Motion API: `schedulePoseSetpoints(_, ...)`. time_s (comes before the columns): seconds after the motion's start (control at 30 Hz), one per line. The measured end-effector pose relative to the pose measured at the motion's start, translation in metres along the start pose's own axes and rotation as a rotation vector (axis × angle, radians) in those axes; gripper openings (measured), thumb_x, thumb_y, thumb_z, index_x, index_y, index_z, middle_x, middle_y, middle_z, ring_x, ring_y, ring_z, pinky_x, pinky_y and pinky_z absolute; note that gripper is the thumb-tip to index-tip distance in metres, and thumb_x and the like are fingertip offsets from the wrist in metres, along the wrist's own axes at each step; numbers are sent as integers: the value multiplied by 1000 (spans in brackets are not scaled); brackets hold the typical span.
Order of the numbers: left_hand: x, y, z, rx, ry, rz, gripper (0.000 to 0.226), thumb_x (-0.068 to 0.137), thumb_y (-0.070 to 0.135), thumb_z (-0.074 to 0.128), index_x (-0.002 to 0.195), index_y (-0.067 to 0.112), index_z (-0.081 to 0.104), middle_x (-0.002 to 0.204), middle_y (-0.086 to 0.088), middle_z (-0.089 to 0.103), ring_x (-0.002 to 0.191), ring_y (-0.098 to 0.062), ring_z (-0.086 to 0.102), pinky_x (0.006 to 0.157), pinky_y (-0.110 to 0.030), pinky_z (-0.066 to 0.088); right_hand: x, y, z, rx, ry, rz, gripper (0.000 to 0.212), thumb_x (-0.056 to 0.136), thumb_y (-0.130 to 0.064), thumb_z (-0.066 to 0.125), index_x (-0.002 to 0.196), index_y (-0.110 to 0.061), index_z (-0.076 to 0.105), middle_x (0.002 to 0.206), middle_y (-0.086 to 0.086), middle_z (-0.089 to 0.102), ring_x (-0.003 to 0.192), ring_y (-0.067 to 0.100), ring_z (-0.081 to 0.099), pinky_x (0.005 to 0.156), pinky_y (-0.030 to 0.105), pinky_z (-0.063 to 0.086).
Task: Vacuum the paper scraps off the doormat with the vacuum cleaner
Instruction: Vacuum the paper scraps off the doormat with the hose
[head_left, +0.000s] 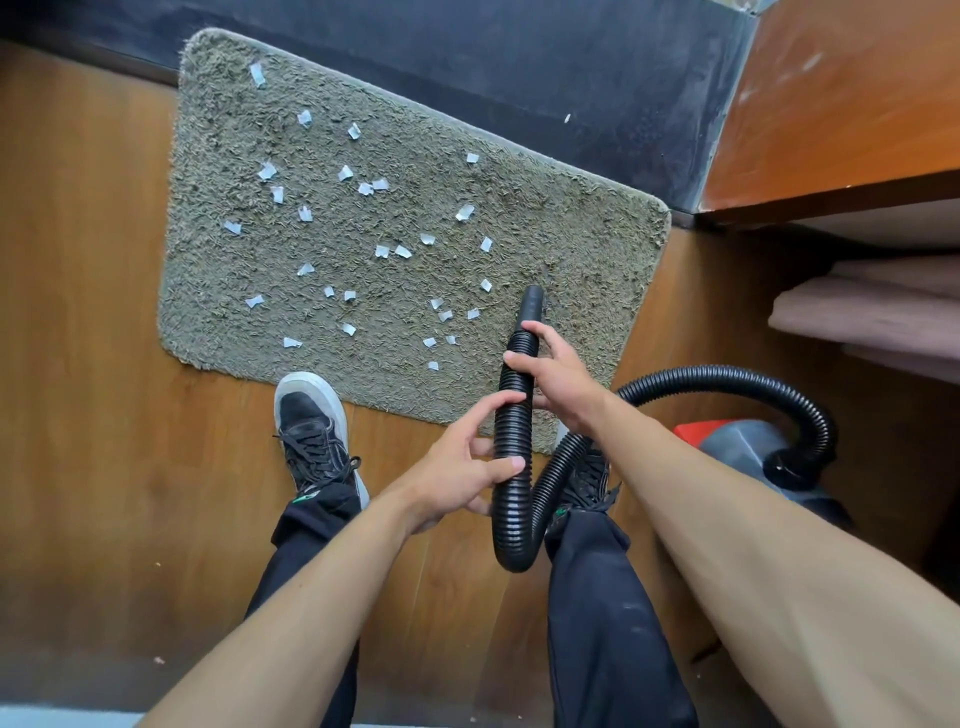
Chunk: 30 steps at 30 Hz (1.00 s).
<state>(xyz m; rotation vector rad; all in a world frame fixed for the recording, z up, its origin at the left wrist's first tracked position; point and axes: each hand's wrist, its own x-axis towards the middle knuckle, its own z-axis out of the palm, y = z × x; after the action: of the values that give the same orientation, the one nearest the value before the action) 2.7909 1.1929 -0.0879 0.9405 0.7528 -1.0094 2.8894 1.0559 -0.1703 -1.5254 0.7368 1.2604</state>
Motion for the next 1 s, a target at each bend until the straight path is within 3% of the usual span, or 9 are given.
schedulePoseSetpoints(0.13, -4, 1, -4, -12, -6, 7, 63, 94, 2, 60, 134, 47, 44, 96, -5, 68, 84, -13, 69, 60, -32, 57, 1, -4, 7, -14, -10, 15, 56, 91, -9, 64, 140, -27, 43, 111, 4, 62, 87, 15, 66, 63, 32, 55)
schedulePoseSetpoints(0.27, -12, -4, -8, -43, 3, 9, 62, 94, 2, 60, 132, 49, 45, 97, -7, 68, 85, -16, 70, 64, -37, 58, 0, -3, 16, -60, -52, 37, 55, 91, -8, 65, 138, -27, 44, 113, 6, 62, 89, 18, 65, 75, 41, 58)
schedulePoseSetpoints(0.43, -18, -6, -19, -33, 22, 30, 62, 94, 4, 61, 132, 49, 44, 89, -1, 71, 82, -17, 71, 68, -43, 61, 2, -10, 29, -98, -91, 30, 55, 90, -8, 65, 138, -25, 43, 111, 5, 62, 86, 18, 65, 76, 42, 57)
schedulePoseSetpoints(0.6, -23, -2, -37, -9, 38, 30, 62, 93, 5, 61, 132, 50, 45, 96, -5, 71, 85, -18, 72, 70, -45, 61, 4, -19, 46, -113, -103, 5, 56, 91, -7, 65, 139, -25, 43, 110, 1, 61, 86, 15, 66, 67, 36, 59)
schedulePoseSetpoints(0.73, -26, 1, -49, 9, 63, 46, 62, 94, 5, 61, 132, 52, 44, 103, -9, 71, 88, -17, 71, 68, -40, 61, 8, -25, 59, -108, -88, -24, 58, 90, -7, 65, 140, -25, 42, 112, 6, 61, 84, 16, 68, 72, 40, 61)
schedulePoseSetpoints(0.87, -21, 6, -52, 10, 79, 82, 64, 94, 3, 59, 129, 54, 46, 101, -10, 69, 90, -21, 67, 79, -55, 57, 13, -35, 62, -126, -68, -58, 60, 90, -7, 66, 141, -26, 41, 111, 6, 61, 84, 16, 69, 65, 36, 59)
schedulePoseSetpoints(1.0, -14, 16, -51, -12, 70, 106, 63, 94, 1, 58, 131, 51, 45, 99, -10, 65, 88, -21, 65, 76, -51, 58, 19, -46, 60, -135, -59, -70, 59, 90, -6, 65, 141, -26, 41, 111, 7, 61, 91, 20, 67, 76, 43, 61)
